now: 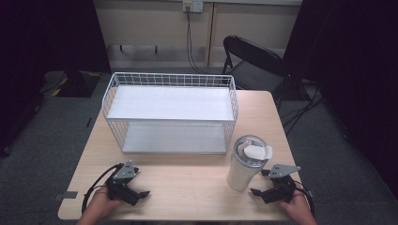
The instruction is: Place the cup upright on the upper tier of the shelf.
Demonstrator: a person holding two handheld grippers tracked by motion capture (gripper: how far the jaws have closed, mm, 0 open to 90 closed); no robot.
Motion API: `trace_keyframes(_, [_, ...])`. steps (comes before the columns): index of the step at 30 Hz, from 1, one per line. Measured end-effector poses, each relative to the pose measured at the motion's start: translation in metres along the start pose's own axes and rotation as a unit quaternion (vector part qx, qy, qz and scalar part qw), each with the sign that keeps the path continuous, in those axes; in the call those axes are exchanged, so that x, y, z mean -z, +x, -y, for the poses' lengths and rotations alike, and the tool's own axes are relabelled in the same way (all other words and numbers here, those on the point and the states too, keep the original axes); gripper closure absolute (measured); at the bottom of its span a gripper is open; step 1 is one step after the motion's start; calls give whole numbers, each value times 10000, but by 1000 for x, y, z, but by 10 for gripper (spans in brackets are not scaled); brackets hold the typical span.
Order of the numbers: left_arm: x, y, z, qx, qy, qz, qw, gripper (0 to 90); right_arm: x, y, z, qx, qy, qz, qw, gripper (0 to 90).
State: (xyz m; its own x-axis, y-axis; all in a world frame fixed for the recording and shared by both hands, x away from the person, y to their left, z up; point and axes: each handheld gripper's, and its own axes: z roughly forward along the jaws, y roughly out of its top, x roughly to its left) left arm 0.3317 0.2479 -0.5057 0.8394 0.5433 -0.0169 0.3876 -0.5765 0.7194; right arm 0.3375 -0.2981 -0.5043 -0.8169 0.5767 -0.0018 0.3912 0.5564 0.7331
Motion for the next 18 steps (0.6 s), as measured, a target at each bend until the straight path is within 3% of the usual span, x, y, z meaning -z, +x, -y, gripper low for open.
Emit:
trace_keyframes(7, [1,1,0,-36,46,-8,10000,0,0,0,0,-20,4,11,10000,117])
trace_keyframes(12, [1,0,0,-25,44,-10,10000,1,2,2,0,-173,-34,-17,9998,137])
trace_keyframes(18, [1,0,0,-25,43,-9,10000,1,9,7,-7,-219,-285,-103,9993,130])
